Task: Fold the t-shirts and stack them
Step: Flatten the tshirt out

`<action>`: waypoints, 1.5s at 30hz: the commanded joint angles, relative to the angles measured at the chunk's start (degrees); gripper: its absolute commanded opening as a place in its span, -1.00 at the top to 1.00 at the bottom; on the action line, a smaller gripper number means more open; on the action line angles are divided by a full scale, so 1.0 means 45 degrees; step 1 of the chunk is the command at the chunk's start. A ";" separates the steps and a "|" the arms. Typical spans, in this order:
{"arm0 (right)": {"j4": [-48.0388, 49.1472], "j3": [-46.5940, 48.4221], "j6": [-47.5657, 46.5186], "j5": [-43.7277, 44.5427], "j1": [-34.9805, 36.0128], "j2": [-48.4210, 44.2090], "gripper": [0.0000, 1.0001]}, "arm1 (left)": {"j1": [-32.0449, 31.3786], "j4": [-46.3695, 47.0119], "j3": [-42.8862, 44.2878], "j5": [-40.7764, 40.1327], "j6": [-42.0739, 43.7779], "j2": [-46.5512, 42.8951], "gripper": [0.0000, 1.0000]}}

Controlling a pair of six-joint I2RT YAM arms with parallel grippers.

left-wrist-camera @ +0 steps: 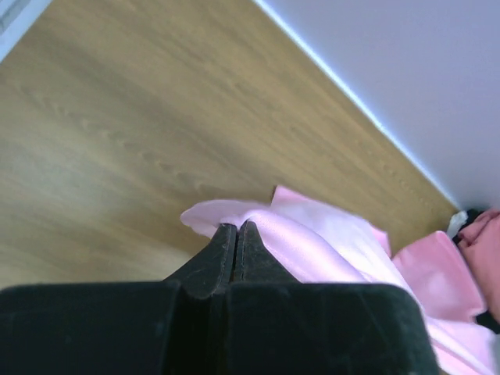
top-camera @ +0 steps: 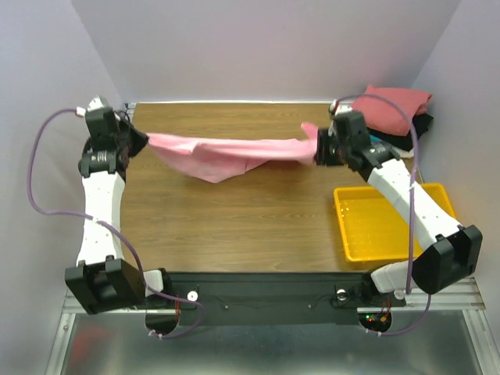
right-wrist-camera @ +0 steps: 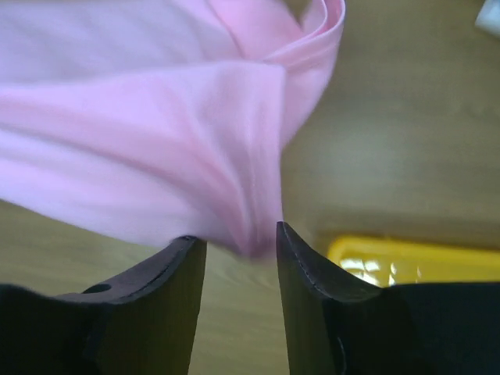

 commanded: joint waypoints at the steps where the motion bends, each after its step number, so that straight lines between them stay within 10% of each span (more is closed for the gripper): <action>1: -0.1554 -0.2734 0.0618 -0.0933 -0.0079 -0.0858 -0.22 | 0.0107 0.0202 -0.2517 0.0537 0.0549 -0.1344 1.00; 6: -0.1711 -0.3579 0.1166 -0.0525 -0.0079 -0.1447 -0.68 | 0.0107 -0.0032 -0.4142 0.0597 0.0921 -0.2127 1.00; 11: -0.1673 -0.2526 0.1381 -0.0463 -0.0078 0.0325 -0.70 | 0.0107 0.0066 -0.4768 0.0812 0.0960 -0.2205 1.00; 45: 0.2390 0.1031 0.0795 -0.4059 -0.0079 0.7928 -0.20 | 0.0107 -0.0208 -0.5393 0.0519 0.1390 -0.2089 1.00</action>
